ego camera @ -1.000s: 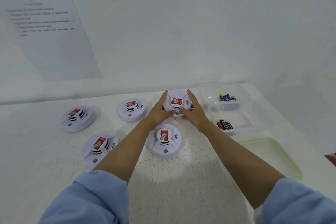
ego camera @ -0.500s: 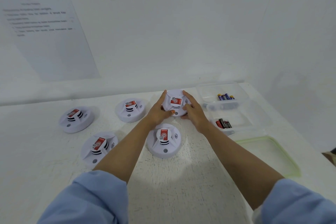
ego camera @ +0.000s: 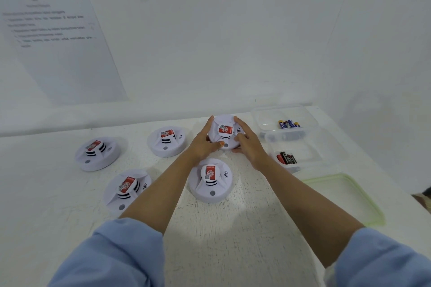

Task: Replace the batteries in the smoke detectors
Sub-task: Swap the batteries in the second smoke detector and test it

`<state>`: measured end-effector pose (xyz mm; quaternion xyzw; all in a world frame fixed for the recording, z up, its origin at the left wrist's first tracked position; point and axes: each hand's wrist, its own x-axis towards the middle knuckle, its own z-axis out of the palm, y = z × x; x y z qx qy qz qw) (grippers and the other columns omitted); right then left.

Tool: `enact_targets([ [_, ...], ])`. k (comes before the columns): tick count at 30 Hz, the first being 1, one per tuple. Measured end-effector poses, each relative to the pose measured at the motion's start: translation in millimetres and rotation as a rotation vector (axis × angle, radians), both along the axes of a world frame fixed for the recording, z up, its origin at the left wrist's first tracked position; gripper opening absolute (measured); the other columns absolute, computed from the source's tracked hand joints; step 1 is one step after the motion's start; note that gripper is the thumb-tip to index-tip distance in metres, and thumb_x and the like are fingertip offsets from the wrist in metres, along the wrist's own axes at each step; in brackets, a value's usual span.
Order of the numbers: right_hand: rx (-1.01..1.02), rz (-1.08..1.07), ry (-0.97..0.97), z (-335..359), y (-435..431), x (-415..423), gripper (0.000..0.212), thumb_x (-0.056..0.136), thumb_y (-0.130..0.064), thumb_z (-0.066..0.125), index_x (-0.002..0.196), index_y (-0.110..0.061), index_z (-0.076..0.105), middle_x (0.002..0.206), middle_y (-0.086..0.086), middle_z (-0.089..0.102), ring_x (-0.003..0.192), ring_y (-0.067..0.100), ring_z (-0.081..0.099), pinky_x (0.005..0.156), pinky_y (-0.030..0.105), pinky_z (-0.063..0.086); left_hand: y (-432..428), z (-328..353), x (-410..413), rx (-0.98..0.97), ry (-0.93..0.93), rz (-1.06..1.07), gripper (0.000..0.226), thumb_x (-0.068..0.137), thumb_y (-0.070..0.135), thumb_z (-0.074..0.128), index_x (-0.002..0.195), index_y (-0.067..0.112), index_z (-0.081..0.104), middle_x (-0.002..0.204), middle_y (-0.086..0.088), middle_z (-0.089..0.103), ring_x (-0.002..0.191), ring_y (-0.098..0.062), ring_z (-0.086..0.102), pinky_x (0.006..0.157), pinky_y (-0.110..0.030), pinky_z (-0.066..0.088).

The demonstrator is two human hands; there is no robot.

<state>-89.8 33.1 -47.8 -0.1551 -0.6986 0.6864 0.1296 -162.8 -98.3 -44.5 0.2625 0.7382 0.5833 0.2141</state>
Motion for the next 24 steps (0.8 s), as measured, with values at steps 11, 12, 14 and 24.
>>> enact_targets([
  [11, 0.012, 0.011, -0.001, -0.4, 0.0, 0.5, 0.05, 0.095, -0.004, 0.034, 0.14, -0.027, 0.035, 0.129, 0.004, 0.047, 0.106, 0.021, 0.054, 0.086, 0.039, 0.053, -1.0, -2.4, -0.8, 0.0, -0.003, -0.015, 0.08, 0.087, 0.005, 0.06, 0.148, 0.02, 0.011, 0.147, -0.008, 0.036, 0.131, -0.026, 0.041, 0.098, -0.03, 0.042],
  [12, 0.013, 0.01, -0.002, -0.4, -0.1, 0.4, 0.05, 0.095, -0.005, 0.034, 0.14, -0.028, 0.035, 0.128, 0.004, 0.047, 0.105, 0.021, 0.054, 0.087, 0.04, 0.052, -1.1, -2.4, -0.8, 0.0, -0.004, -0.016, 0.08, 0.087, 0.006, 0.061, 0.148, 0.02, 0.011, 0.147, -0.008, 0.036, 0.131, -0.026, 0.041, 0.099, -0.03, 0.042],
  [14, 0.016, 0.009, -0.001, -0.6, -0.2, 0.0, 0.05, 0.095, -0.004, 0.034, 0.139, -0.028, 0.035, 0.126, 0.002, 0.047, 0.105, 0.02, 0.054, 0.088, 0.041, 0.052, -1.6, -2.7, -1.1, -0.006, 0.0, -0.013, 0.082, 0.086, 0.007, 0.062, 0.148, 0.02, 0.011, 0.148, -0.009, 0.035, 0.132, -0.027, 0.04, 0.103, -0.034, 0.041],
  [24, 0.041, 0.005, -0.003, -2.8, -0.1, -0.8, 0.049, 0.096, -0.006, 0.034, 0.139, -0.029, 0.035, 0.127, 0.002, 0.049, 0.104, 0.022, 0.055, 0.091, 0.046, 0.052, -0.8, -0.3, 2.9, 0.041, -0.009, -0.027, 0.078, 0.087, -0.001, 0.058, 0.147, 0.019, 0.013, 0.144, -0.009, 0.039, 0.123, -0.021, 0.045, 0.083, -0.013, 0.049],
])
